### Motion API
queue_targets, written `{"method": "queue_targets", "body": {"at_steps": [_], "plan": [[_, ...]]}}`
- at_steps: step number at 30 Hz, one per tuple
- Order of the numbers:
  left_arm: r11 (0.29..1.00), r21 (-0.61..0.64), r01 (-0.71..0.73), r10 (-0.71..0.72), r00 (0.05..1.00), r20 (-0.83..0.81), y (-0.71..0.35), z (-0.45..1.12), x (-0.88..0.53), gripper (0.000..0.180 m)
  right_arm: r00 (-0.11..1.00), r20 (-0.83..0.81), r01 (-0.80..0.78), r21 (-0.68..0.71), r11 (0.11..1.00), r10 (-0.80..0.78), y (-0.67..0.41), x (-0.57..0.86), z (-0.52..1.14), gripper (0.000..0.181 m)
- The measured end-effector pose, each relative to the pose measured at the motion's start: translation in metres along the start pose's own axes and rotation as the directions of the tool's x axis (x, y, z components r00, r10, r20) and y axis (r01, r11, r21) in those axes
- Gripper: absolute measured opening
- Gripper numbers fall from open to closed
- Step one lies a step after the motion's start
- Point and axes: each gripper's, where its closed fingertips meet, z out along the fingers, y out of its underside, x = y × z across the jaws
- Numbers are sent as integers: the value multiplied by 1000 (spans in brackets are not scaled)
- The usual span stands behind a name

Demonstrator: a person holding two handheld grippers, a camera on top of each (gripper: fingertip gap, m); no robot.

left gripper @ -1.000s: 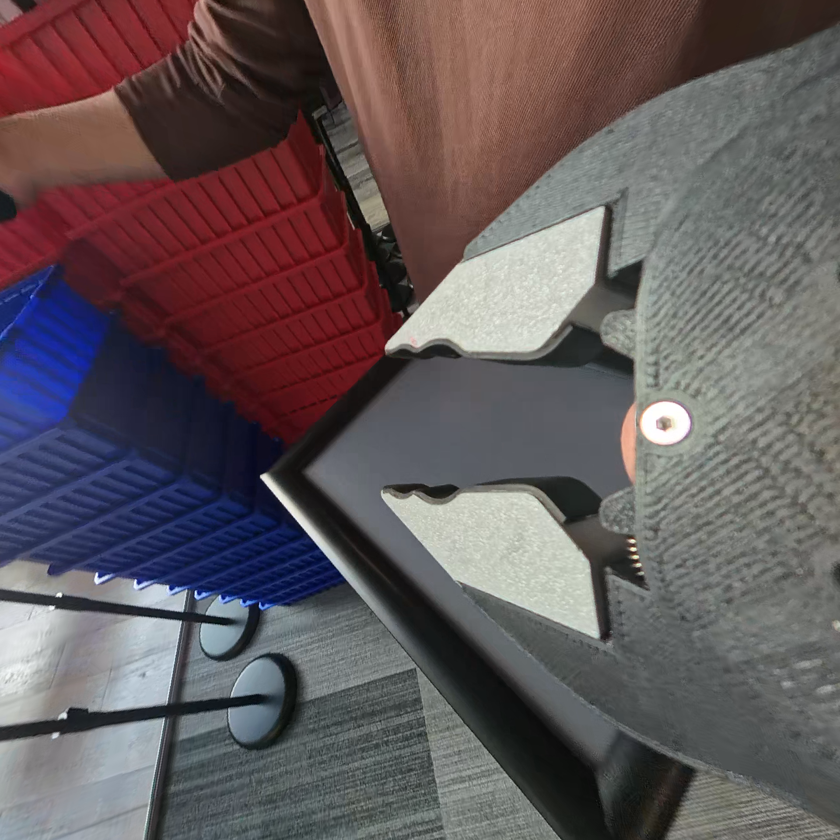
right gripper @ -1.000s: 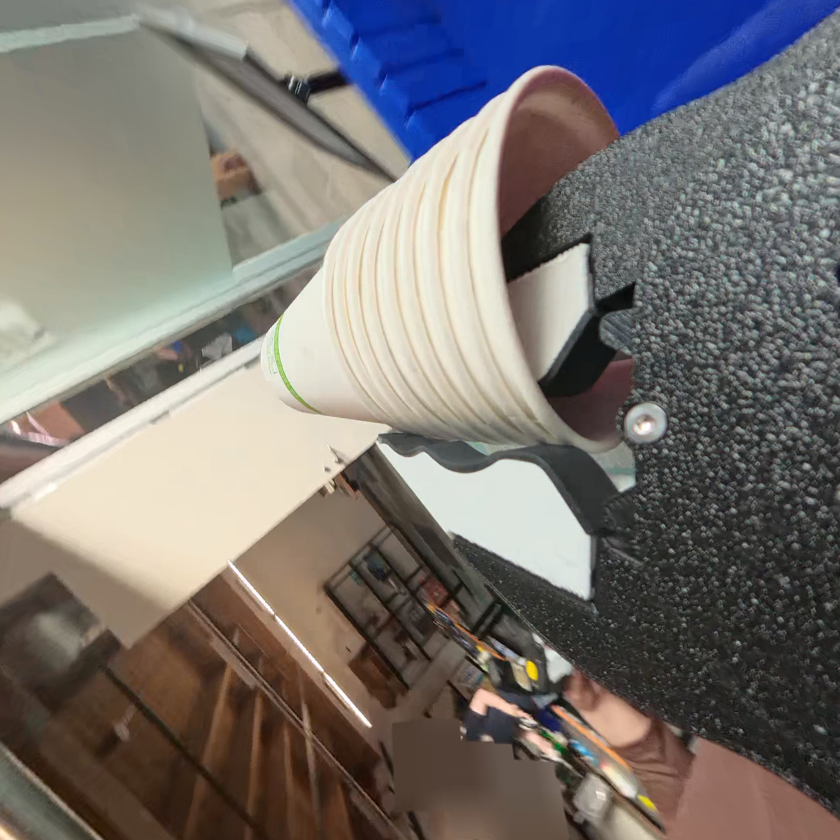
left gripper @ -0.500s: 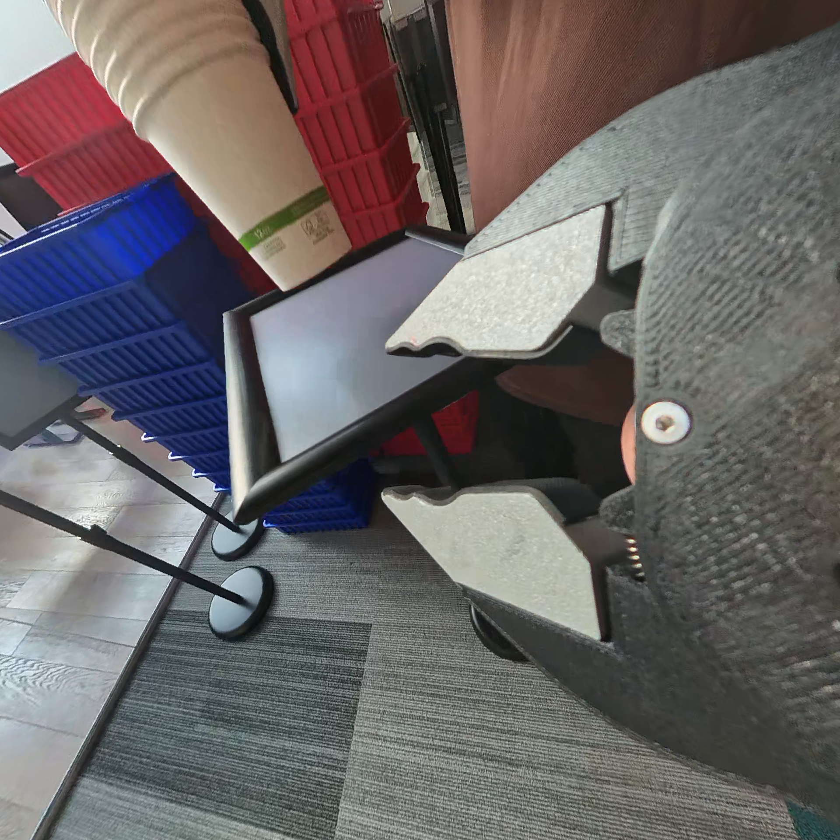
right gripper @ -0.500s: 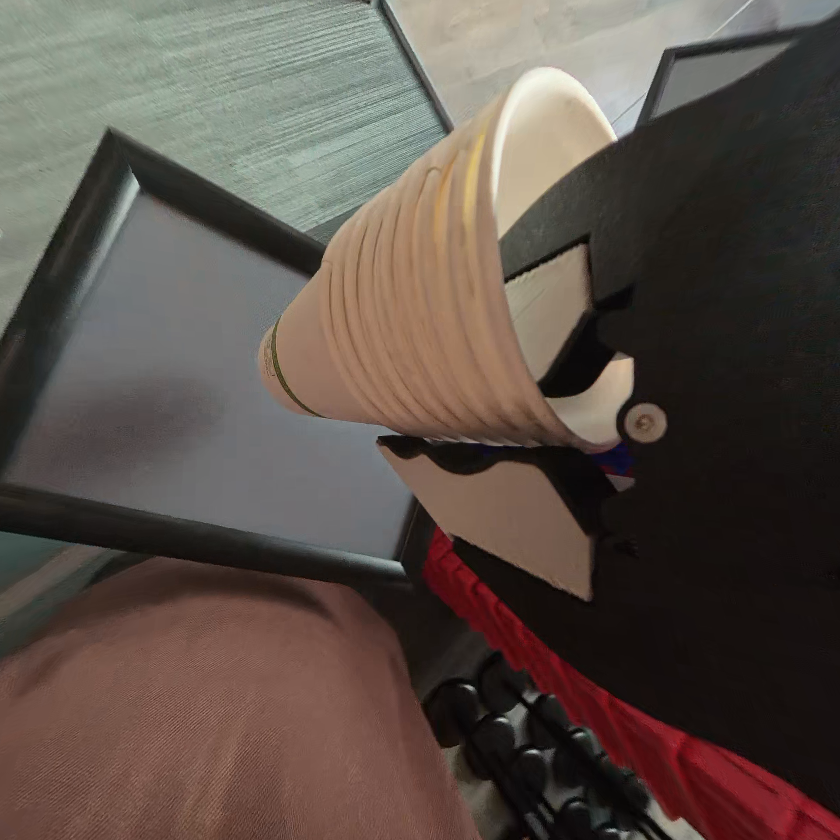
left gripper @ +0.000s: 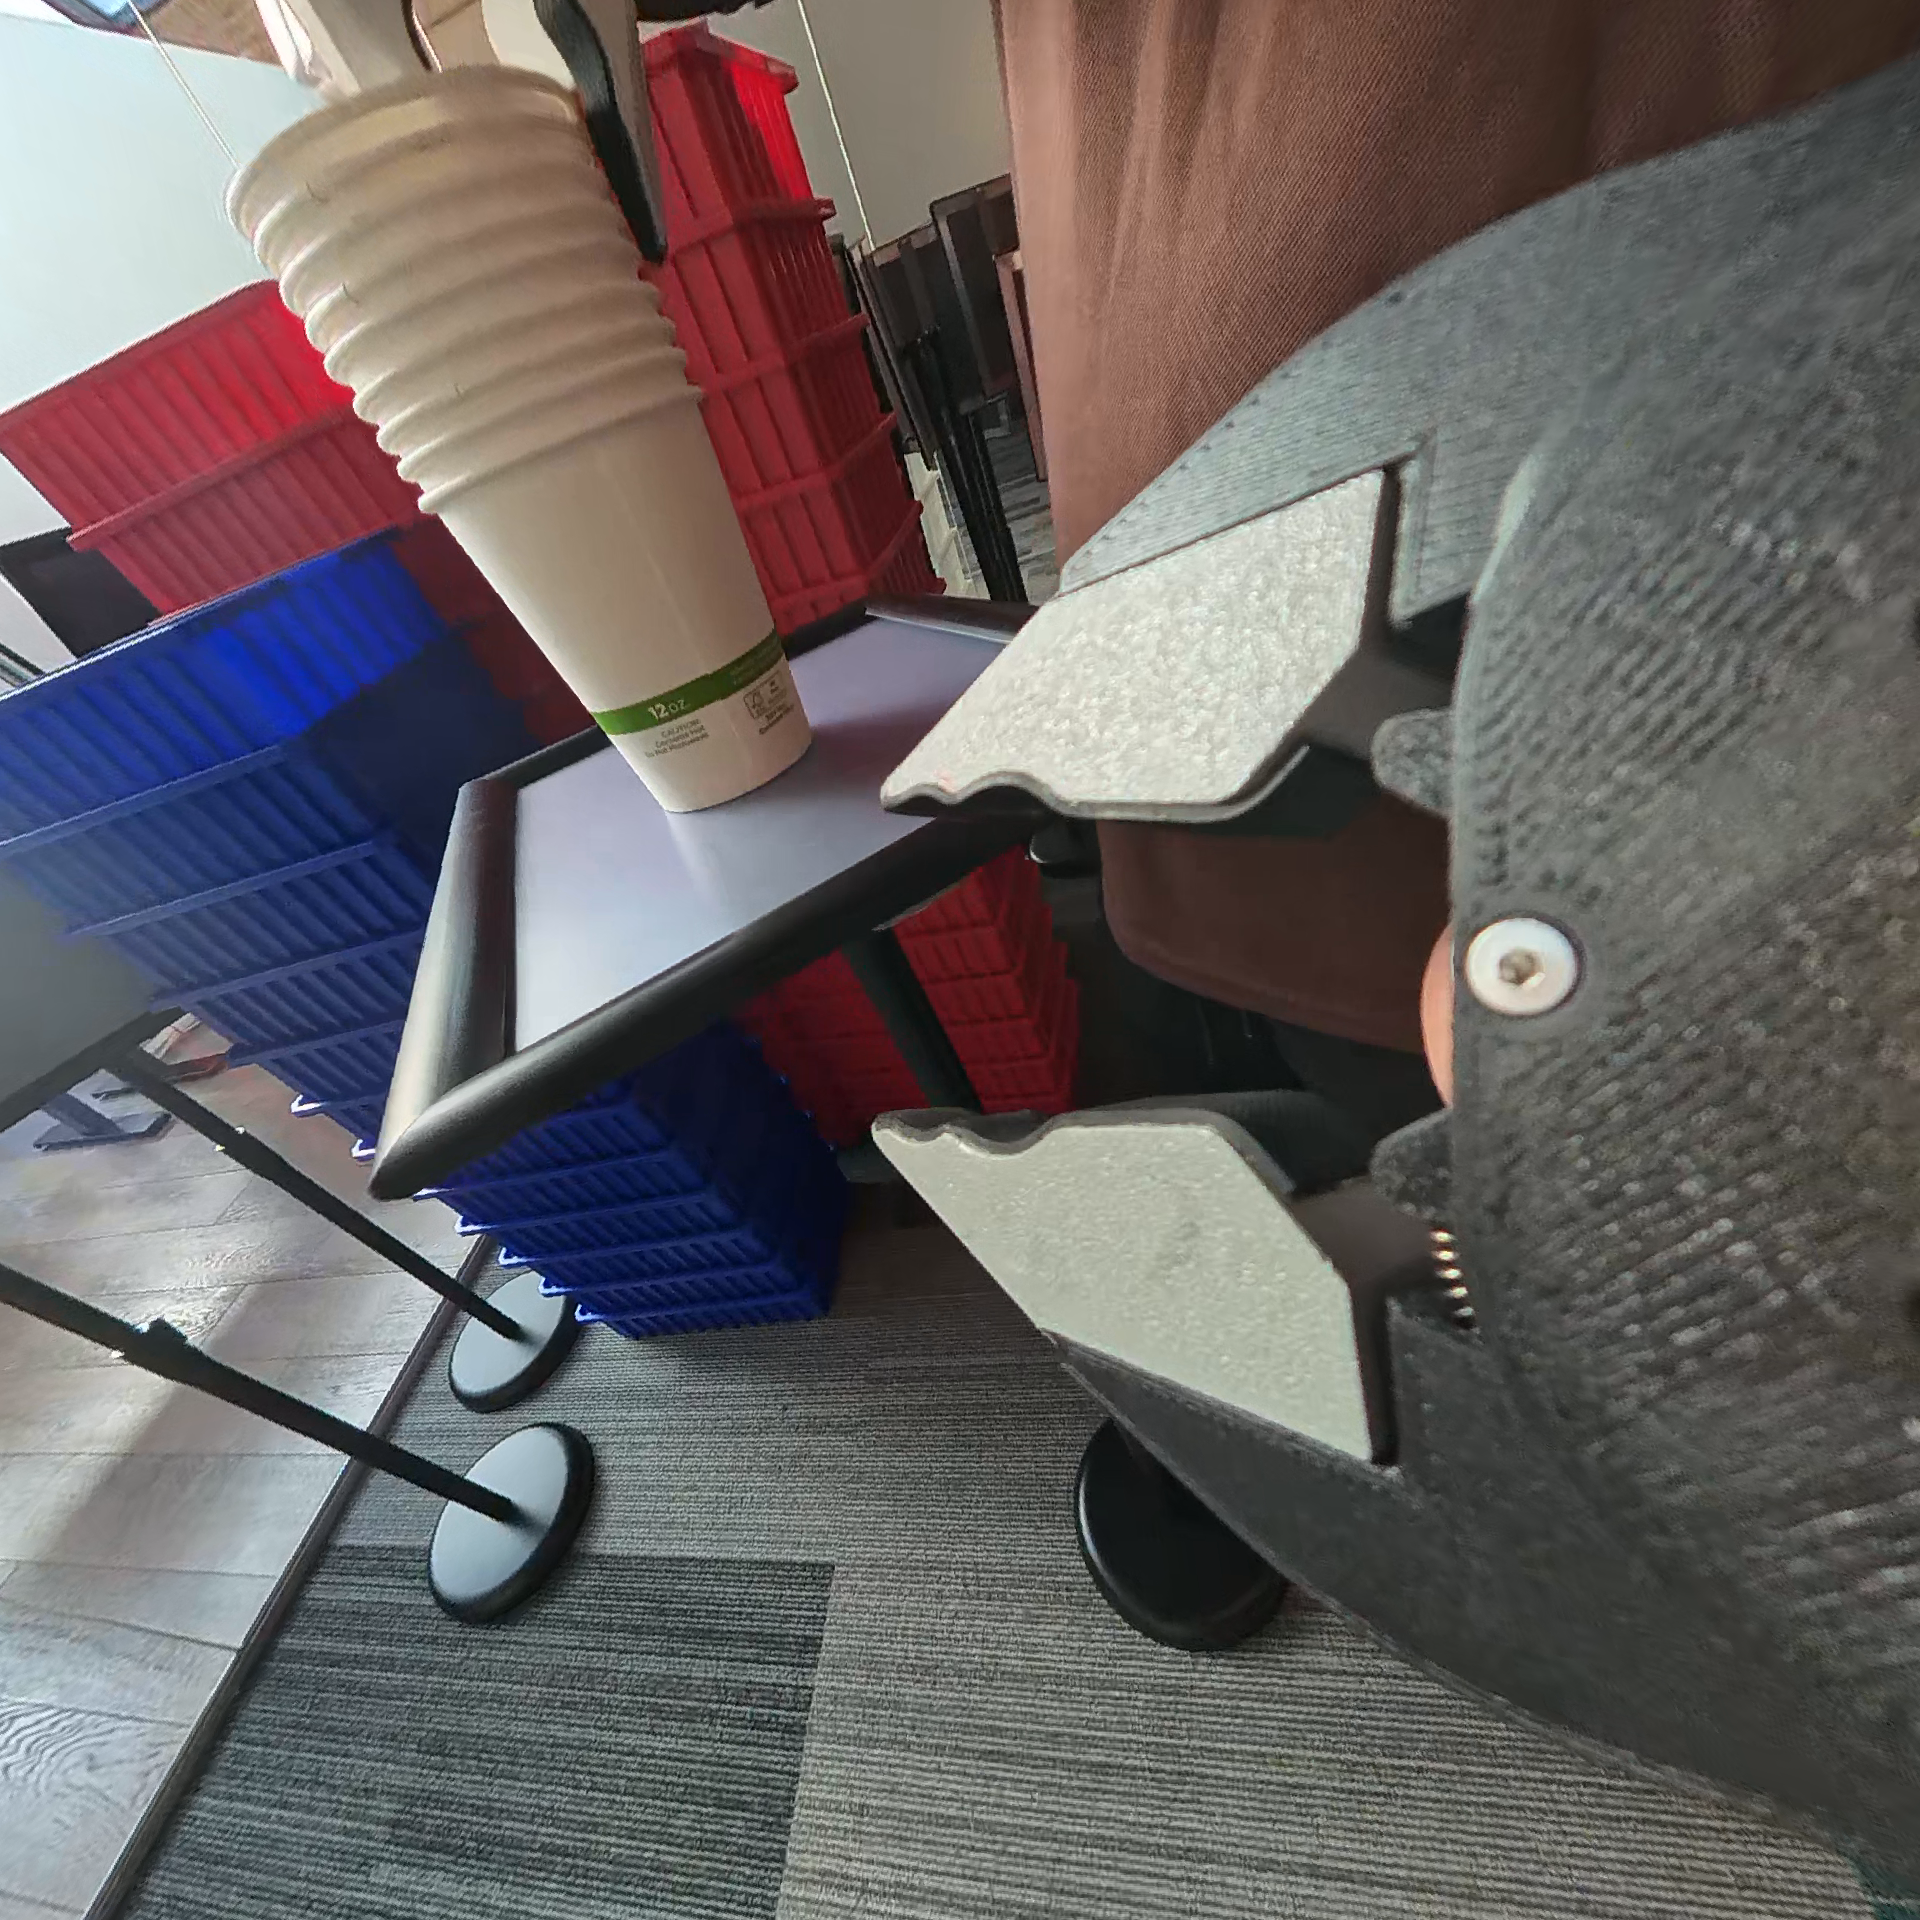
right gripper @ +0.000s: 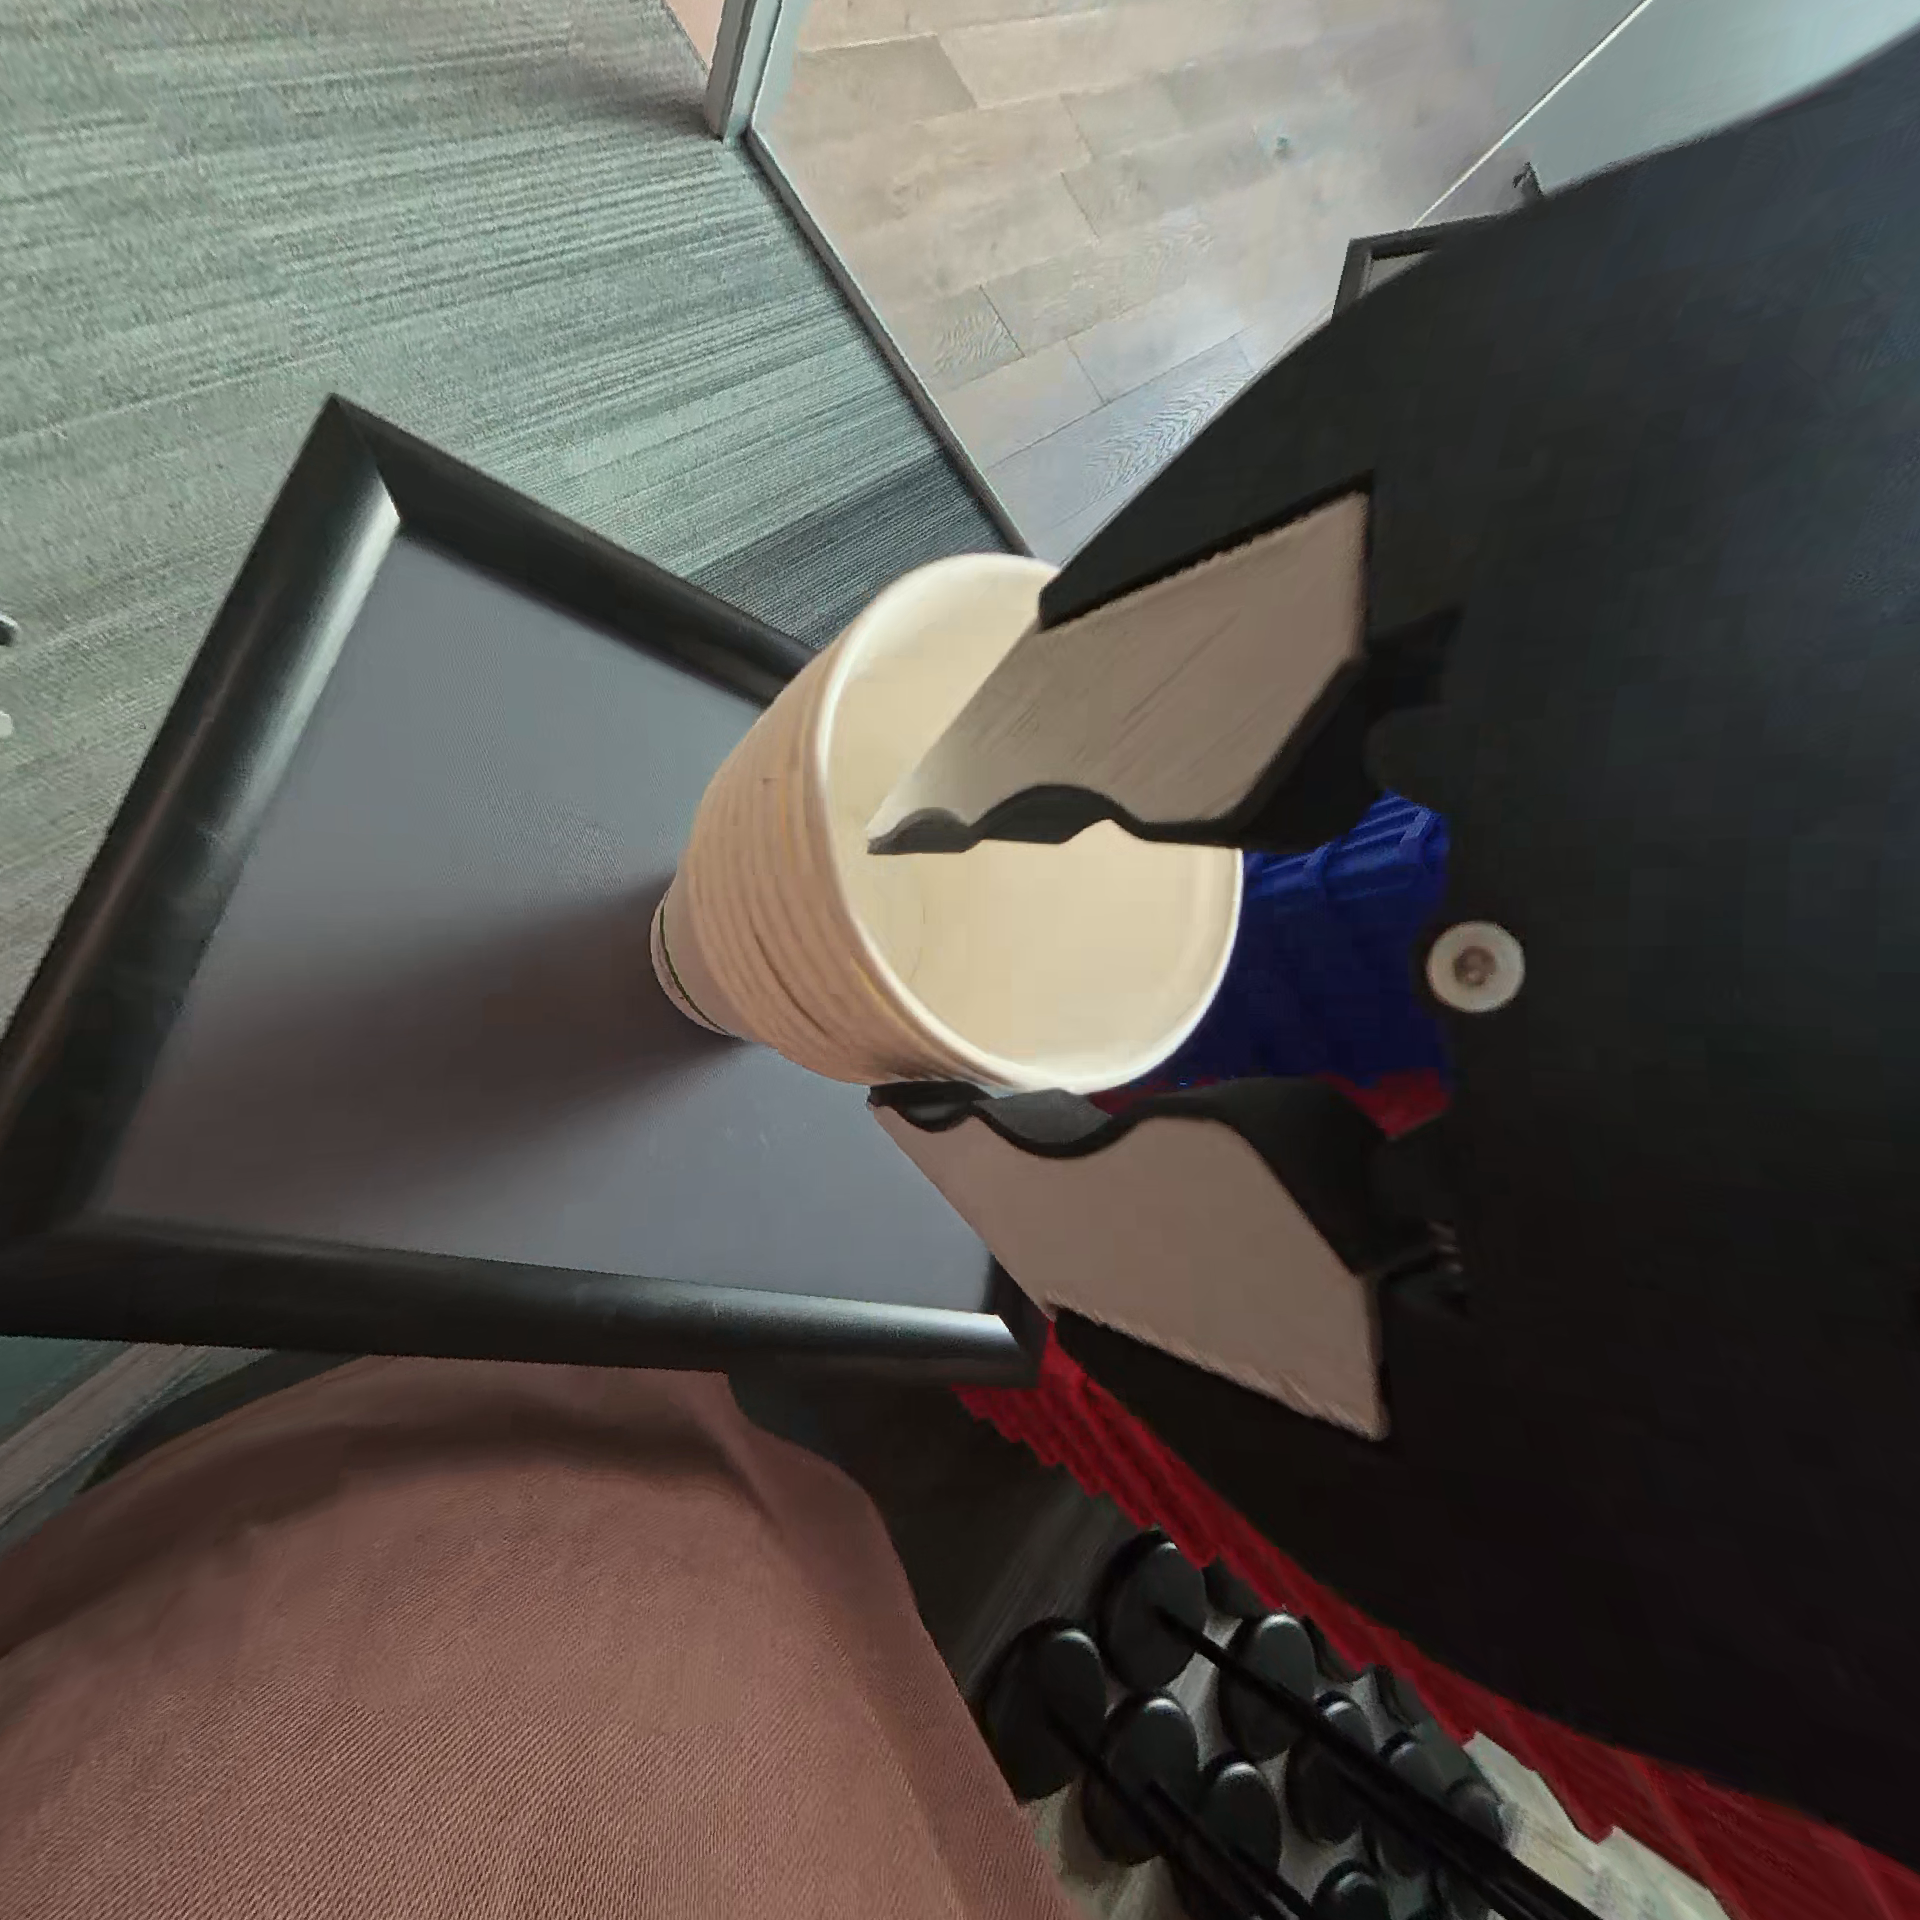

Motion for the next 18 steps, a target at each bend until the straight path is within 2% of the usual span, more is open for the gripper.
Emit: {"method": "queue_targets", "body": {"at_steps": [5,7,9,10,11,13,15,16,17,18], "plan": [[1000,-17,-23,22,999,-37,-5,2,7,55,991,-43,-120,85,989,124,2,-2,-22,52],[997,1,-73,73,996,-57,-7,-1,12,62,965,-72,-227,252,941,252,-5,0,-41,62],[974,34,-225,227,967,-117,-8,-4,29,79,924,-26,-329,451,830,381,-13,-8,-61,73],[955,52,-294,297,950,-92,-11,-6,32,90,895,-25,-373,505,778,446,-9,-10,-66,79],[933,70,-352,354,935,-17,-18,-9,30,101,845,-57,-421,543,727,532,2,-9,-69,86],[873,98,-478,464,876,134,-35,-17,35,112,692,-124,-519,599,610,711,33,-9,-71,86],[819,121,-561,516,812,273,-50,-26,51,114,524,-112,-603,652,460,845,57,-24,-67,82],[814,116,-570,513,797,319,-51,-30,61,118,457,-70,-635,673,380,887,60,-36,-62,82],[815,109,-569,507,791,343,-48,-31,74,125,426,-15,-656,683,320,905,55,-50,-56,84],[815,111,-569,506,792,342,-43,-30,92,129,436,24,-666,681,305,900,45,-65,-48,86]]}}
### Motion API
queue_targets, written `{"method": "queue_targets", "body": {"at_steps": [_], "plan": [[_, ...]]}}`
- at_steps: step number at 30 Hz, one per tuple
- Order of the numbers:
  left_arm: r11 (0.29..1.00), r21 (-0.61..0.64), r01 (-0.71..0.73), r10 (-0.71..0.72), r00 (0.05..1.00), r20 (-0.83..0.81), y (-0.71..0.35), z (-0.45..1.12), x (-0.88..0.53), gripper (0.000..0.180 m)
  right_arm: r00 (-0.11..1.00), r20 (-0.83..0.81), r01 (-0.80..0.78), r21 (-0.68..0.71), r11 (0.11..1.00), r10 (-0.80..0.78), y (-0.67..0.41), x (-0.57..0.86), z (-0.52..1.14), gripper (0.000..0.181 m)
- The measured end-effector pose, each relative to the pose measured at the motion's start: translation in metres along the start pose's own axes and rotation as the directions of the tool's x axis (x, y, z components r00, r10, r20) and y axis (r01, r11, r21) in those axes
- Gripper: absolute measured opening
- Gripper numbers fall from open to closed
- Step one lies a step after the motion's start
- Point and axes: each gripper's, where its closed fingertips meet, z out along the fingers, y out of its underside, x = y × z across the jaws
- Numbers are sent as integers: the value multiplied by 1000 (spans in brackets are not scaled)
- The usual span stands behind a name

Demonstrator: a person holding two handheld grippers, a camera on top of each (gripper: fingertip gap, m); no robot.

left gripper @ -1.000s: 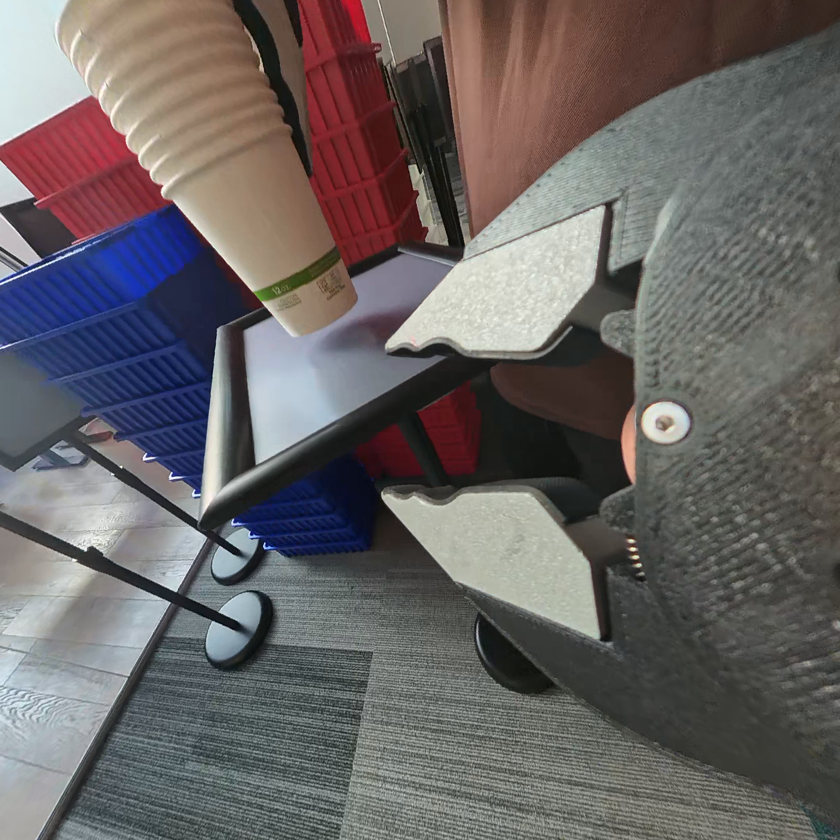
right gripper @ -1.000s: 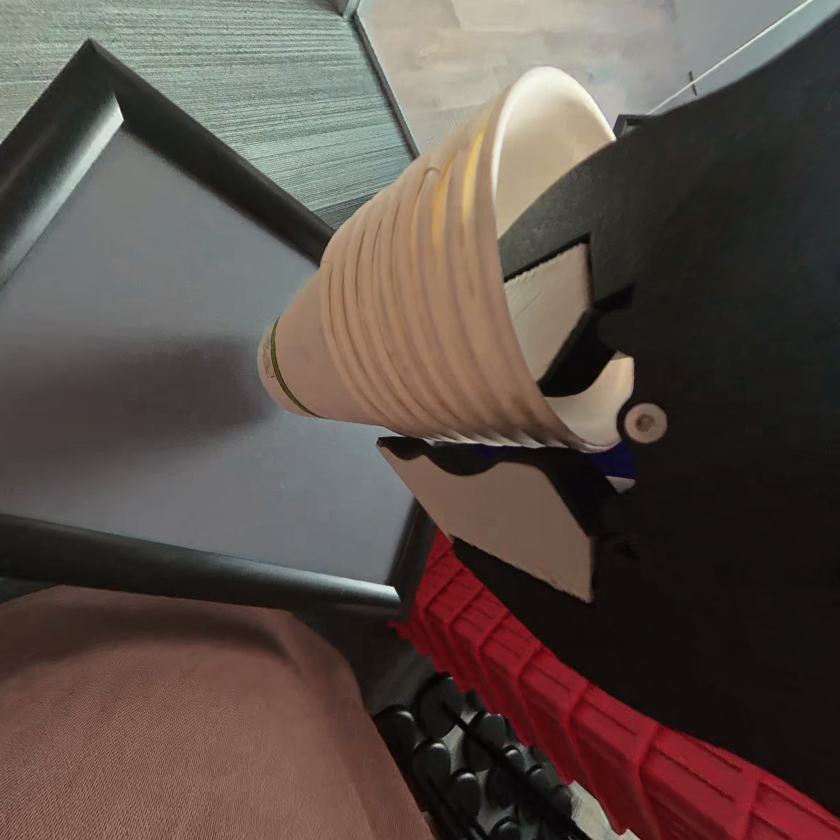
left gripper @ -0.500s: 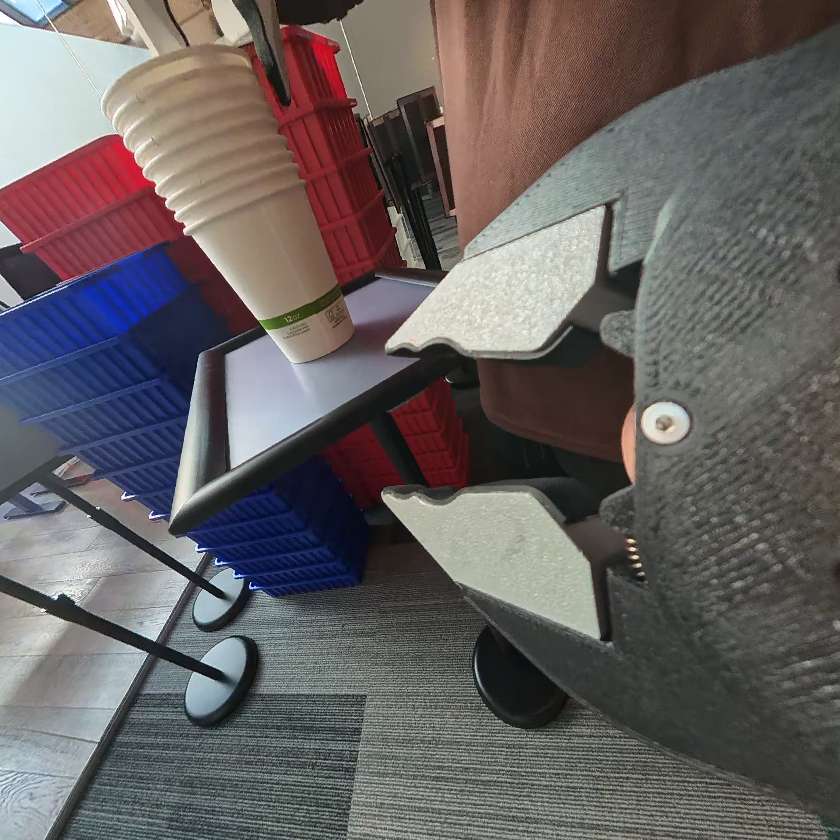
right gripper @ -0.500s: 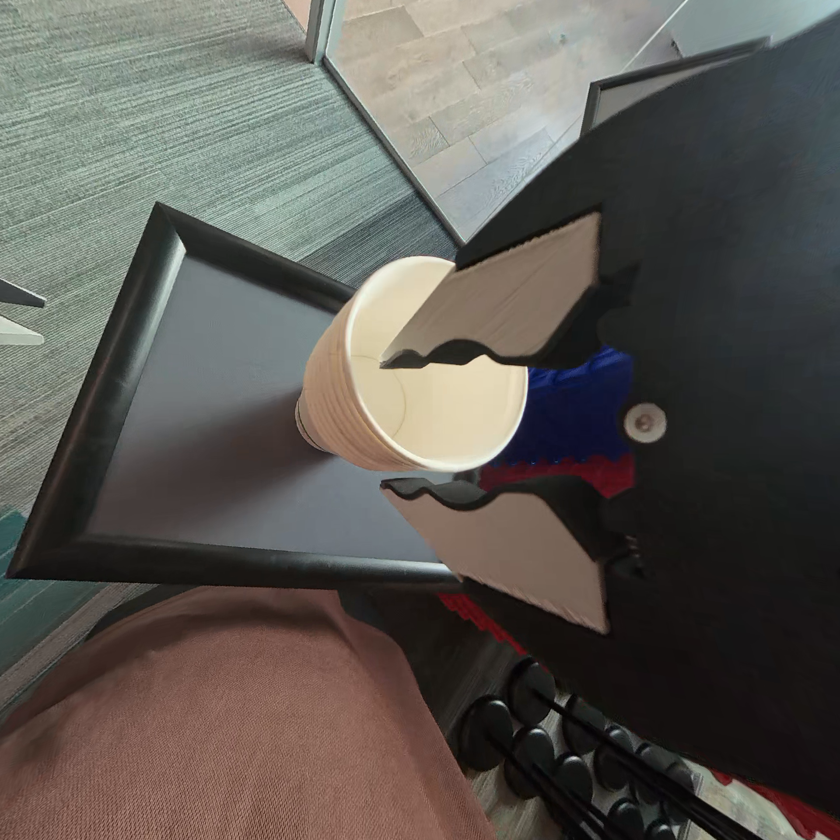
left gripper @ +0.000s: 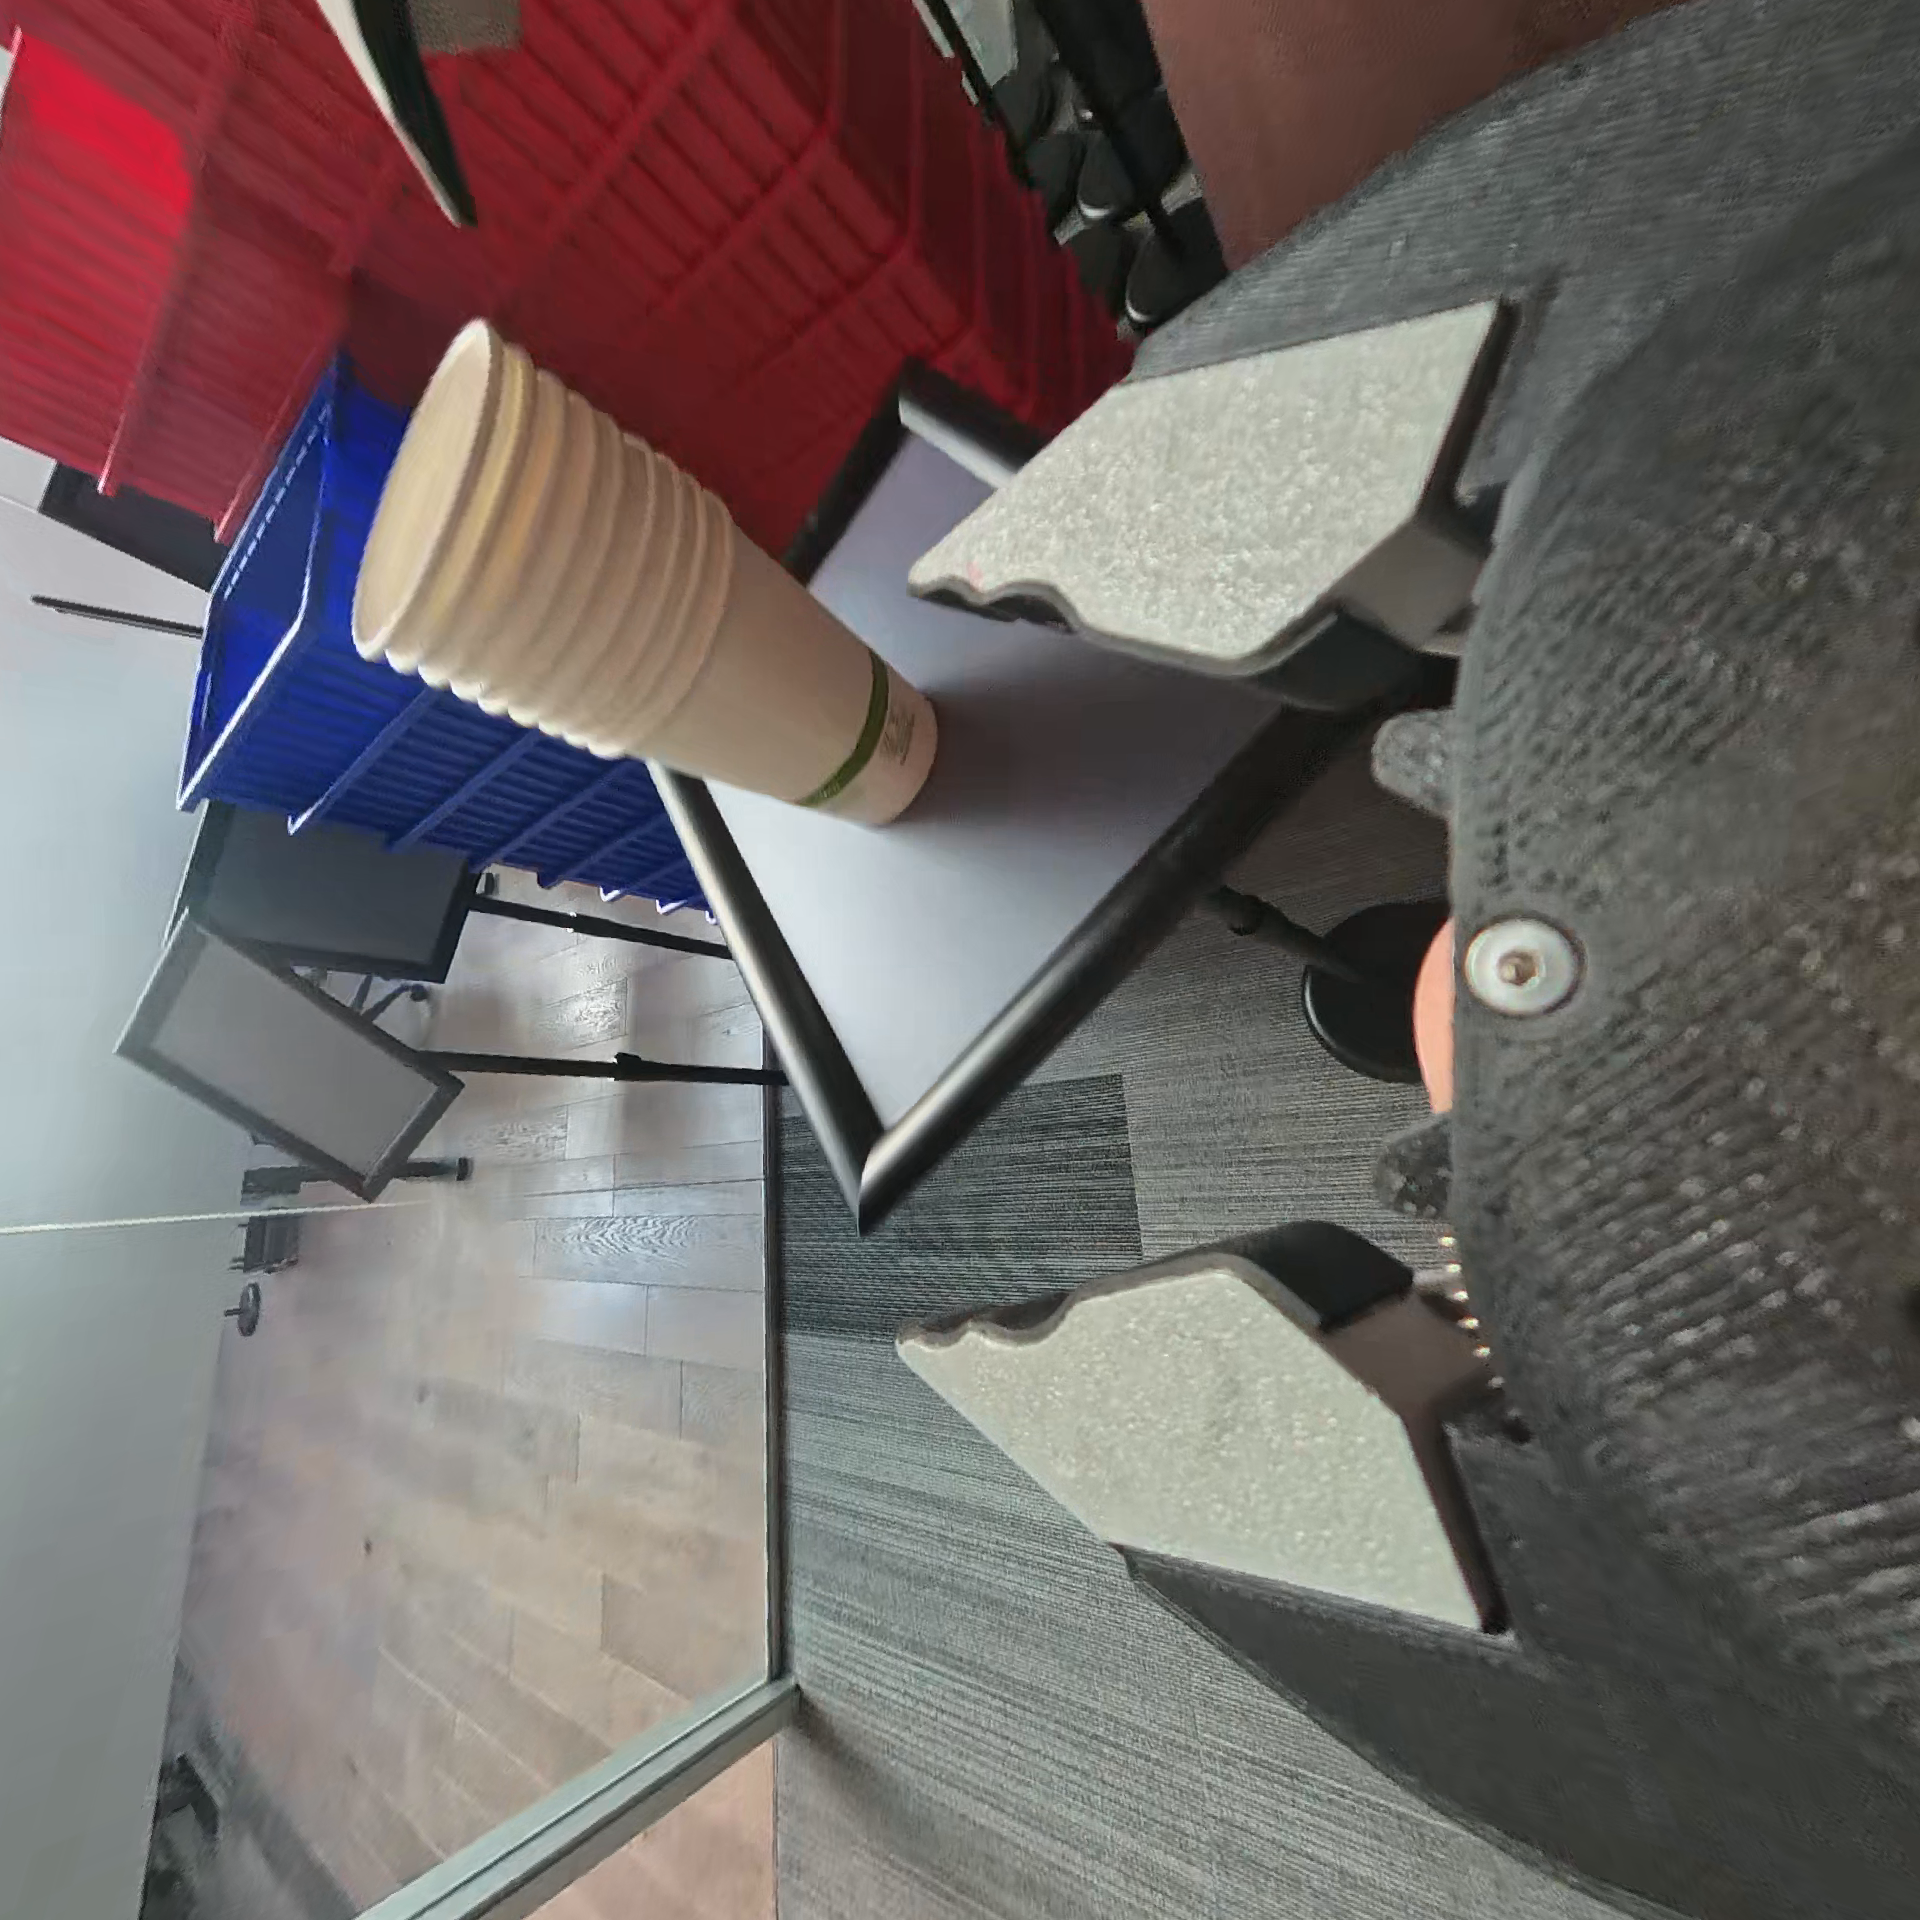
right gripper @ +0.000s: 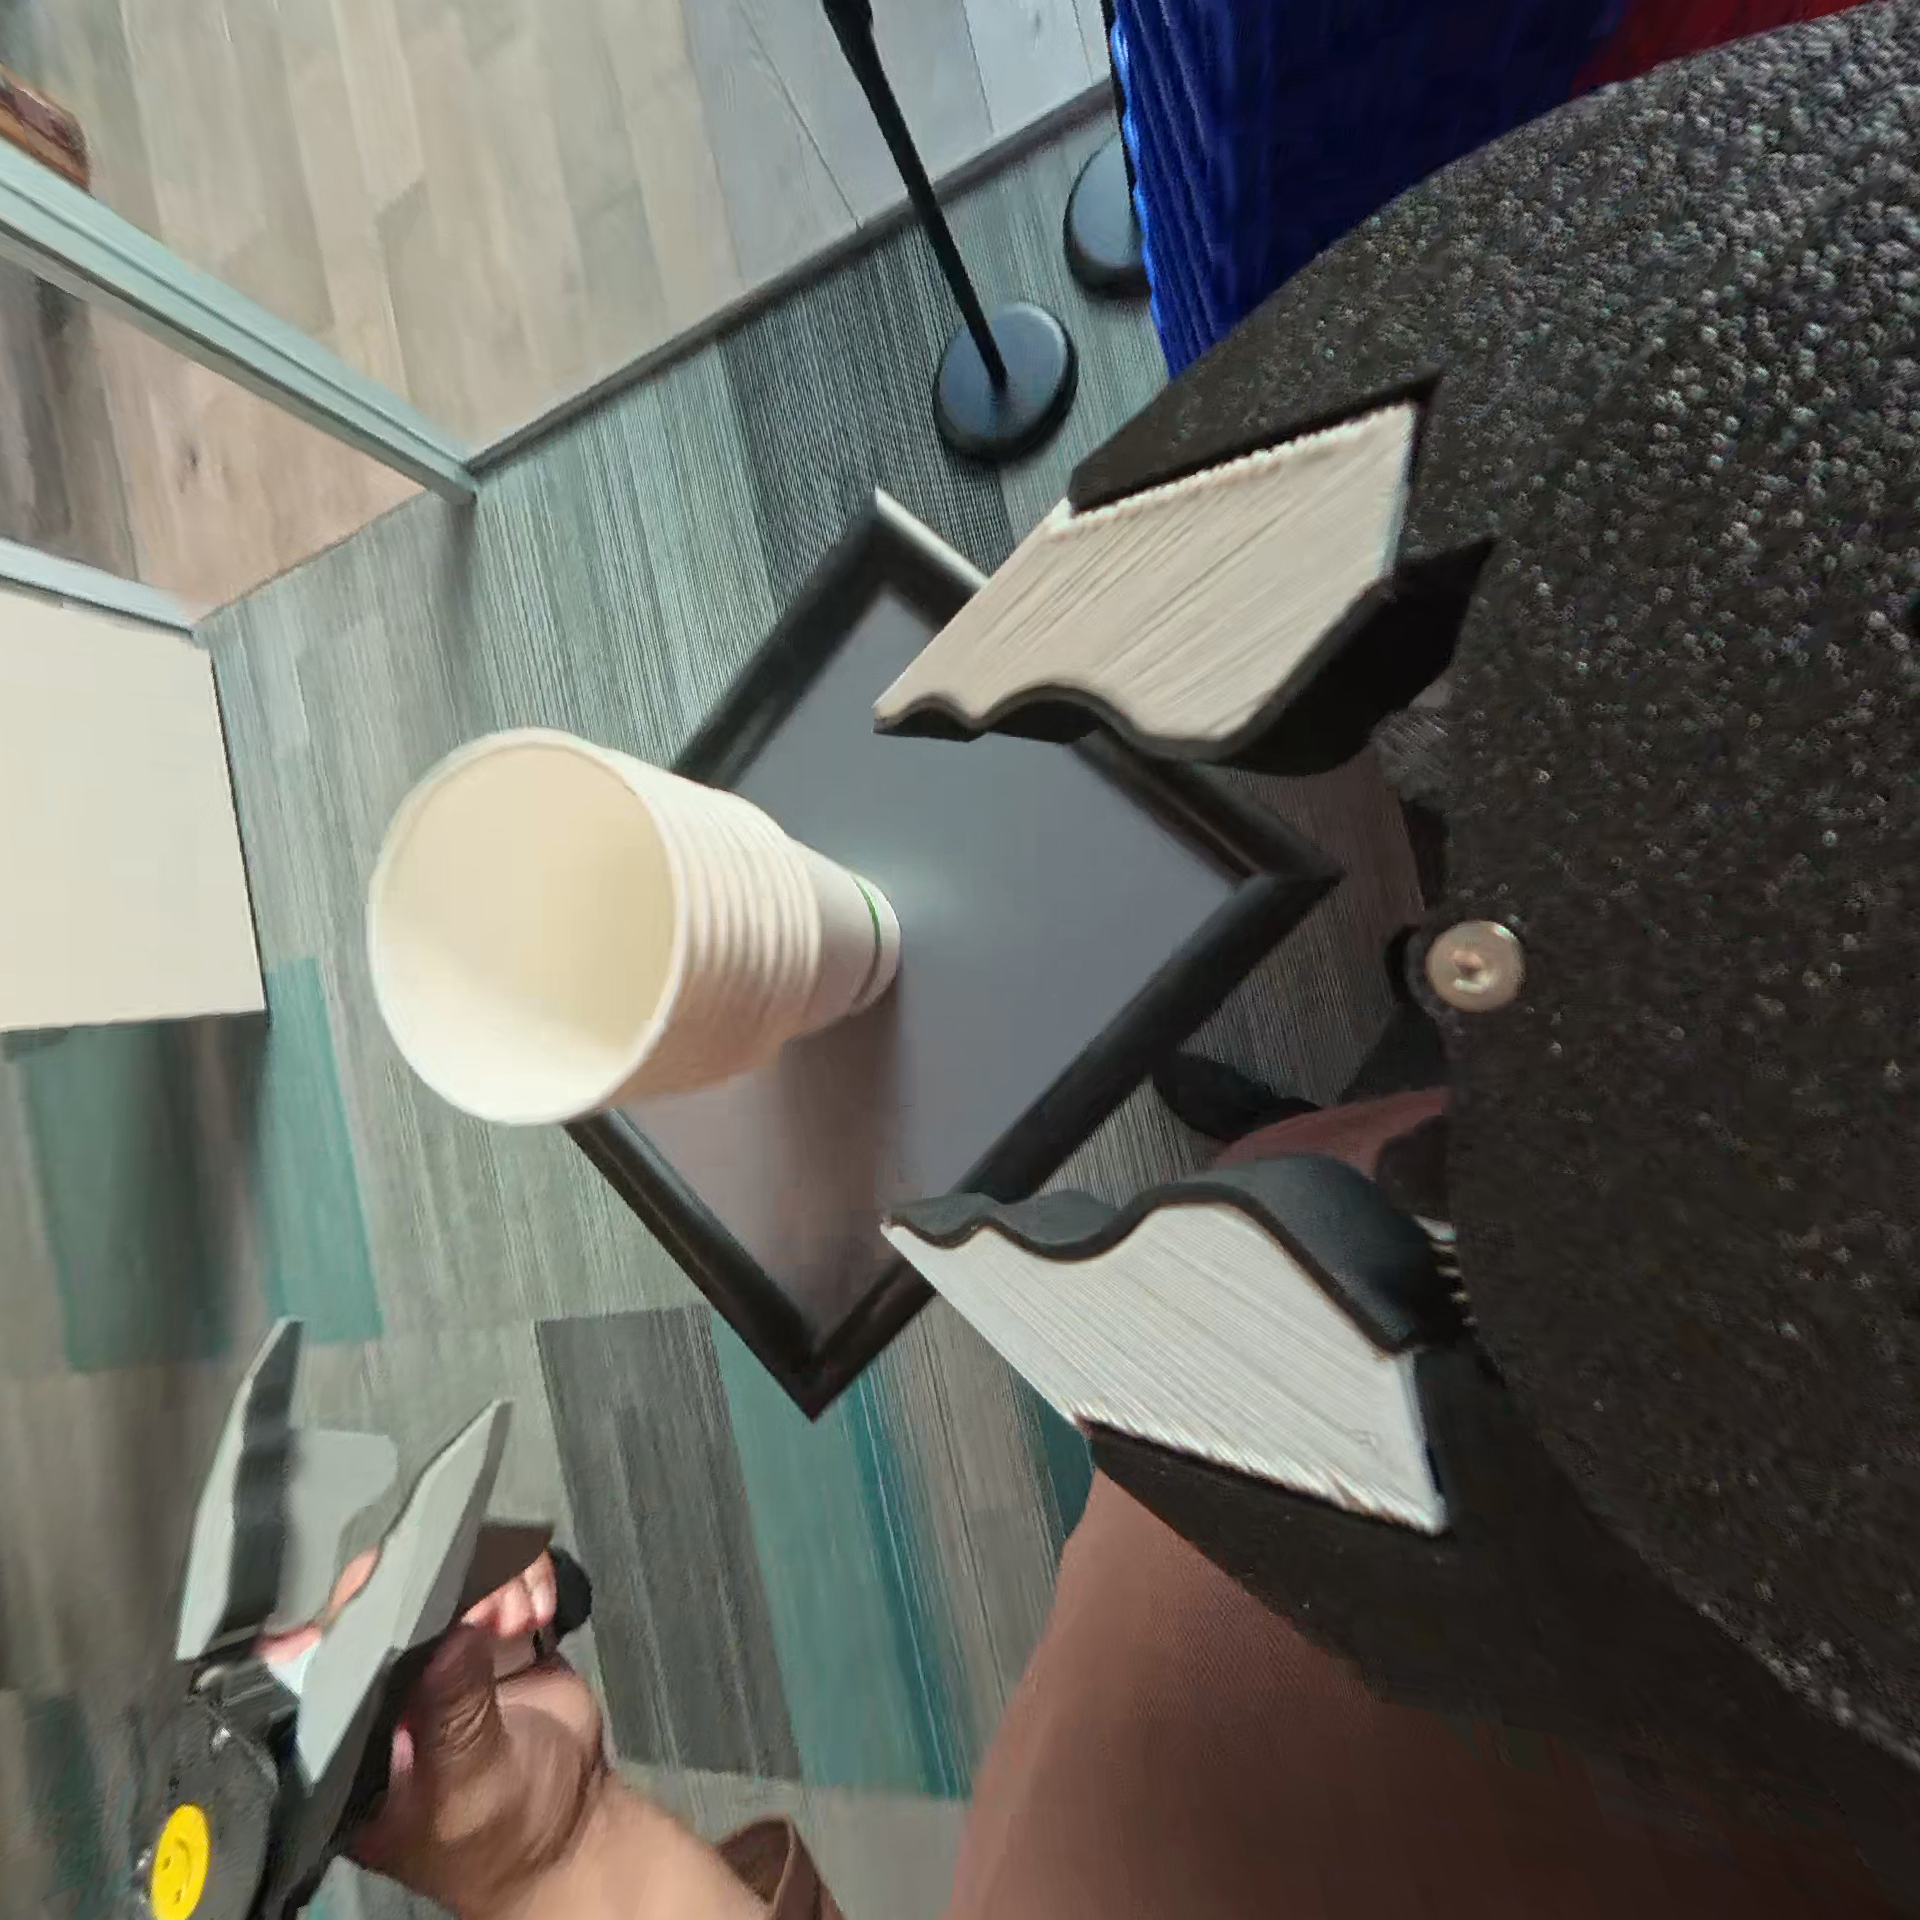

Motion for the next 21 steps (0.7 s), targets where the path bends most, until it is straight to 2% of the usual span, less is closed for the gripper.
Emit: {"method": "queue_targets", "body": {"at_steps": [2,3,6,8,10,12,14,18,21], "plan": [[1000,20,-18,19,998,-61,-9,-7,50,131,999,41,-10,-28,1000,11,23,-24,3,84],[998,20,-60,61,995,-77,-9,-7,77,139,998,55,-28,-37,999,30,33,-32,5,79],[984,-42,-174,175,984,32,20,5,132,148,999,-45,-18,-73,997,15,72,-29,17,90],[987,-85,-139,147,984,98,48,15,157,144,997,-72,2,-95,995,-9,100,-30,22,90],[992,-121,-40,66,973,221,70,20,167,143,998,-62,-3,-106,994,-3,123,-35,22,91],[985,-167,46,25,916,400,89,18,162,142,993,-107,30,-98,995,-41,137,-31,14,90],[974,-194,114,0,861,508,98,16,164,141,992,-117,46,-67,997,-53,142,-33,6,90],[980,-164,115,-4,831,556,84,24,177,141,992,-106,70,31,997,-67,125,-40,1,91],[984,-156,92,28,772,635,71,23,165,136,995,-82,64,70,995,-59,113,-42,4,91]]}}
